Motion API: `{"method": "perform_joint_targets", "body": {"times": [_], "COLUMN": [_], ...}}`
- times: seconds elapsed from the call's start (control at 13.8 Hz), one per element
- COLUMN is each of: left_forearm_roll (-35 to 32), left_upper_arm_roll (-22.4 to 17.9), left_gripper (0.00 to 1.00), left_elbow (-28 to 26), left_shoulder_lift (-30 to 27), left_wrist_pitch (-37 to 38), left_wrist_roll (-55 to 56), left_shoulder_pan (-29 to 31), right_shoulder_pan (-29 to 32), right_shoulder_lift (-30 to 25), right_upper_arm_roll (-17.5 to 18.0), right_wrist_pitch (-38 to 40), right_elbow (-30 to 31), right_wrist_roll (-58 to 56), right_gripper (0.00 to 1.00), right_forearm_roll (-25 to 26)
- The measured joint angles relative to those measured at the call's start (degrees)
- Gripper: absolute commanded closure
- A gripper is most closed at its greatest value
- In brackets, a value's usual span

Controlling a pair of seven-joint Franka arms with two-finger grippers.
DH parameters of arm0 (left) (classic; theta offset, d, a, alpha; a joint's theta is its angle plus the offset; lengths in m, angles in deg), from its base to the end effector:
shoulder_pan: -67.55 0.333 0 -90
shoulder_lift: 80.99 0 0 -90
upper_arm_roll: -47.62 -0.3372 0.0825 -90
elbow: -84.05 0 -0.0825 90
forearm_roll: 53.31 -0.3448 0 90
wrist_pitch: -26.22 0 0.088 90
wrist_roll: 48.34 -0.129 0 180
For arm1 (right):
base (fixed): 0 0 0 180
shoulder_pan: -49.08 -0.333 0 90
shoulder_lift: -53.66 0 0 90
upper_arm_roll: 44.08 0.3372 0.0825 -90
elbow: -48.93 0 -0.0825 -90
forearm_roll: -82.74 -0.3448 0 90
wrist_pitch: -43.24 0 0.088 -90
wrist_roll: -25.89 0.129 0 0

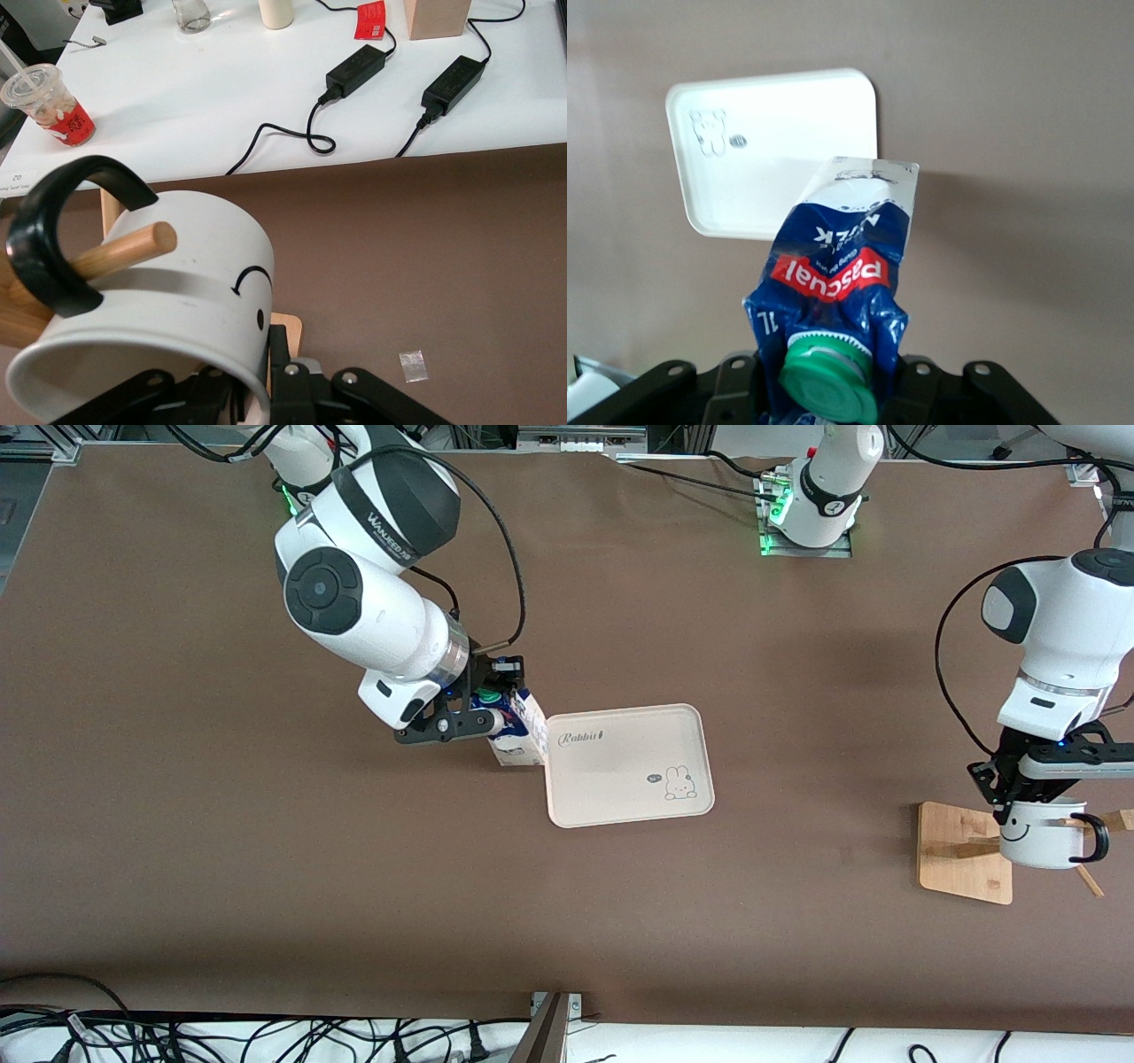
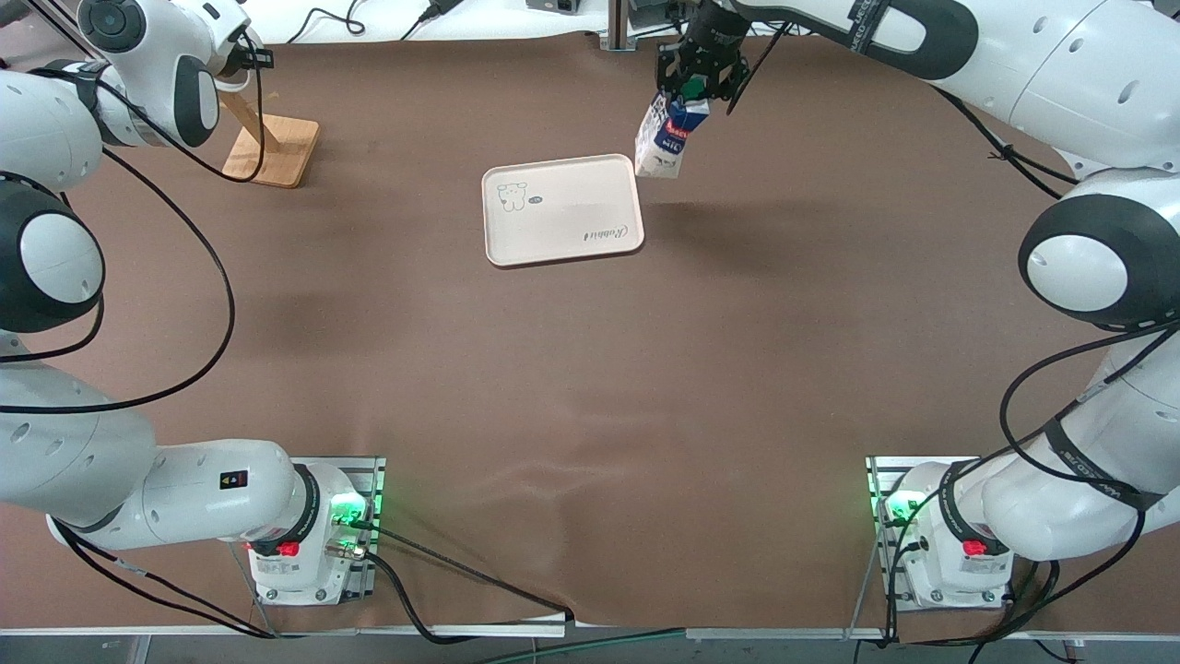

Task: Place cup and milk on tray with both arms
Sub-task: 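Lower the carton onto the tray while the left gripper lifts the mug off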

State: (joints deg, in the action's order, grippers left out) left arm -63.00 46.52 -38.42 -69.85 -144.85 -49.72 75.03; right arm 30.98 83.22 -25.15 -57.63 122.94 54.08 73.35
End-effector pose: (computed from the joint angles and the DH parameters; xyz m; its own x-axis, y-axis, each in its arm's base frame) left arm 0.5953 0.0779 0.4202 0.8009 -0.0738 0.5942 0.0126 -0.9901 -0.1399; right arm 0.5546 0.3792 0.4703 0.9788 0.1049 -0.1760 0.0559 -0.9631 -0.2634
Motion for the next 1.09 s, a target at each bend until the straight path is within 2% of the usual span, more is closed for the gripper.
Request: {"method": "perform_joint_targets", "body": {"times": [0.22, 0.43, 0.72, 0.94, 1.09], "left_forearm_roll": [0.0, 0.0, 0.0, 0.0, 0.0], "left_upper_arm_roll": [0.3, 0.5, 0.8, 1.4, 2.7], "left_gripper": [1.00, 1.00, 1.00, 1.00, 1.00], "left_elbow": [0.1, 0.1, 0.3, 0.9, 2.3], "left_shoulder_lift": [-0.2, -0.8, -1.2, -1.4, -2.1], "left_wrist_pitch": [0.0, 0.0, 0.0, 0.9, 7.0], "left_wrist_roll": [0.0, 0.1, 0.3, 1.2, 1.2], "left_shoulder_pan": [-0.5, -2.0, -6.1, -9.1, -9.5], "right_shoulder_pan": [-1.1, -3.9, -9.6, -10.6, -10.5], "right_shoulder_lift": [1.7, 2.4, 6.6, 11.2, 13.3], "right_upper_arm_roll": [1.9, 2.1, 2.2, 2.0, 1.6], "right_wrist_pitch": [6.7, 8.7, 8.3, 4.1, 2.1], "right_elbow": [-0.9, -2.2, -8.3, -11.8, -13.0], "right_wrist_roll": [0.0, 0.0, 0.5, 0.8, 0.8], "right_gripper": [0.64, 0.64, 0.64, 0.64, 0.64], "right_forearm_roll": [0.2, 1.3, 5.9, 6.4, 6.4]}}
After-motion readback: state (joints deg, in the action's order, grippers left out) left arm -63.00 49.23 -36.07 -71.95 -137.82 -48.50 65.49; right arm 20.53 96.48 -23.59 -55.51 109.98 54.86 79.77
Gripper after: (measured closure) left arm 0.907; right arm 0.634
